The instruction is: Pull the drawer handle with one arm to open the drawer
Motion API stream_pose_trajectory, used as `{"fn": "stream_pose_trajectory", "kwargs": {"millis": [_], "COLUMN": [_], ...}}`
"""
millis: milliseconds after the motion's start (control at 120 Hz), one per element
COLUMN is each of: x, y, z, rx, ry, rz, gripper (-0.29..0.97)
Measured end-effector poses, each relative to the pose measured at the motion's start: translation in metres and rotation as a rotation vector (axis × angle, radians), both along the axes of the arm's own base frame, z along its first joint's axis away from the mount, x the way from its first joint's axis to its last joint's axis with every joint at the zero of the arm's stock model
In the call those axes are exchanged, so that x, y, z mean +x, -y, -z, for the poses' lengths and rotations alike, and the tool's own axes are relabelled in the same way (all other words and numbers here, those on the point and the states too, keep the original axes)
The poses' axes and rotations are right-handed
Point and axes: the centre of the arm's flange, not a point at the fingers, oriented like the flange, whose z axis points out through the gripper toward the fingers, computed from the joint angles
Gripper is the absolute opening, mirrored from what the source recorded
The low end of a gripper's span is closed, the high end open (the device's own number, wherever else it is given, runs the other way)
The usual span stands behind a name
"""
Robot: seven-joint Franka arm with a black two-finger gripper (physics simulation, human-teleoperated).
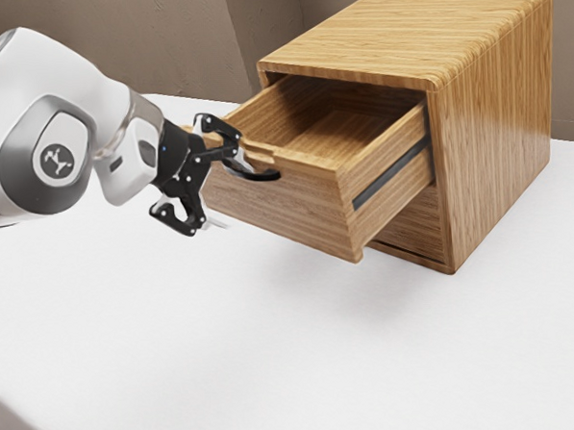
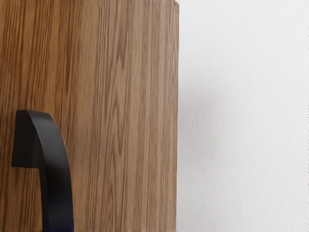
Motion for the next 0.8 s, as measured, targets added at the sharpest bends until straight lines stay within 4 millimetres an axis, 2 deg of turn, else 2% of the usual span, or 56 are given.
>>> {"fn": "stream_pose_trajectory", "kwargs": {"millis": [125, 183, 325, 450, 483, 575, 675, 700, 742, 800], "x": [-0.008, -0.014, -0.036, -0.043, -0.043, -0.048, -0.058, -0.049, -0.019, -0.002], "y": [0.000, -0.001, -0.002, -0.002, -0.003, -0.005, -0.006, -0.004, 0.006, 0.028], "z": [0.008, 0.011, 0.000, 0.001, -0.009, -0.068, -0.114, -0.132, -0.151, -0.152], "rx": [-0.003, -0.006, -0.017, -0.022, -0.020, -0.014, -0.007, 0.019, 0.066, 0.103], "ry": [-0.017, -0.021, -0.002, -0.008, 0.010, 0.101, 0.128, 0.112, 0.033, -0.092], "rz": [0.002, 0.002, 0.005, 0.007, 0.007, 0.010, 0.005, -0.014, -0.074, -0.161], "gripper": [0.70, 0.69, 0.65, 0.68, 0.67, 0.66, 0.67, 0.67, 0.67, 0.68]}}
